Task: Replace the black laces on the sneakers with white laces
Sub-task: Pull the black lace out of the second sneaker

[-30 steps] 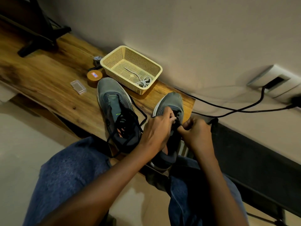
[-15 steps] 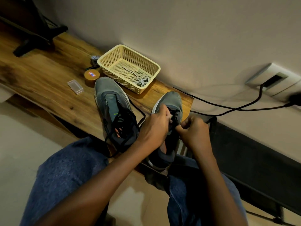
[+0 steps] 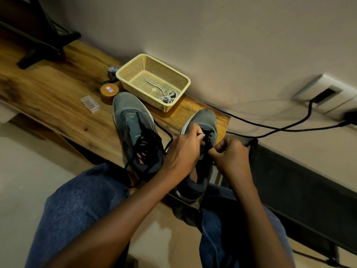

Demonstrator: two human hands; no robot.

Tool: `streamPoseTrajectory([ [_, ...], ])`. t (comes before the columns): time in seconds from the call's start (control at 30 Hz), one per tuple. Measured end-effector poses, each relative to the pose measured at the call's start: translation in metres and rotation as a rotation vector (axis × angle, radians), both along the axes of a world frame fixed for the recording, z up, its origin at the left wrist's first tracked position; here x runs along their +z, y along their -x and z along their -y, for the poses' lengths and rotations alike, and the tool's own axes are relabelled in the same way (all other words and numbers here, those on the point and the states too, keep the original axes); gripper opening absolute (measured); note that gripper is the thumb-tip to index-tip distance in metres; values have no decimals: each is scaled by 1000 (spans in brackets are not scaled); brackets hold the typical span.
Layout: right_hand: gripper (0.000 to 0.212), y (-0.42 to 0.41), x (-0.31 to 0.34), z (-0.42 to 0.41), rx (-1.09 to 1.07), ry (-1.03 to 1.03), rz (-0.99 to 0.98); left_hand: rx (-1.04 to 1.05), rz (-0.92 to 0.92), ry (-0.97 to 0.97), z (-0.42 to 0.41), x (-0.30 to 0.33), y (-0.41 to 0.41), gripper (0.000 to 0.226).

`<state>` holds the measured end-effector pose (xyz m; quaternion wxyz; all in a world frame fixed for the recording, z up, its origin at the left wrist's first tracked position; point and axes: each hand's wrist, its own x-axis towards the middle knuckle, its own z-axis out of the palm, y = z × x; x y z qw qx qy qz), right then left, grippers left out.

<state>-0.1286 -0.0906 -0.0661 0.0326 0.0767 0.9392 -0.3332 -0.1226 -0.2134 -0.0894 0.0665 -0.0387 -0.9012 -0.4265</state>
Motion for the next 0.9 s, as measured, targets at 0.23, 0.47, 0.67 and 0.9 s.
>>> streamPoseTrajectory([
  [0.23, 15, -1, -1, -3, 9, -22, -3, -57, 85, -49, 4, -7, 2, 14],
  [0.47, 20, 1, 0, -1, -15, 11, 26, -115, 106, 118, 5, -3, 5, 23],
  [0.67, 18, 1, -1, -5, -46, 17, 44, 169, 199, -312, 16, 13, 15, 15],
  [0.9, 18, 2, -1, -1, 61, 6, -7, 139, 78, 69, 19, 5, 6, 30],
])
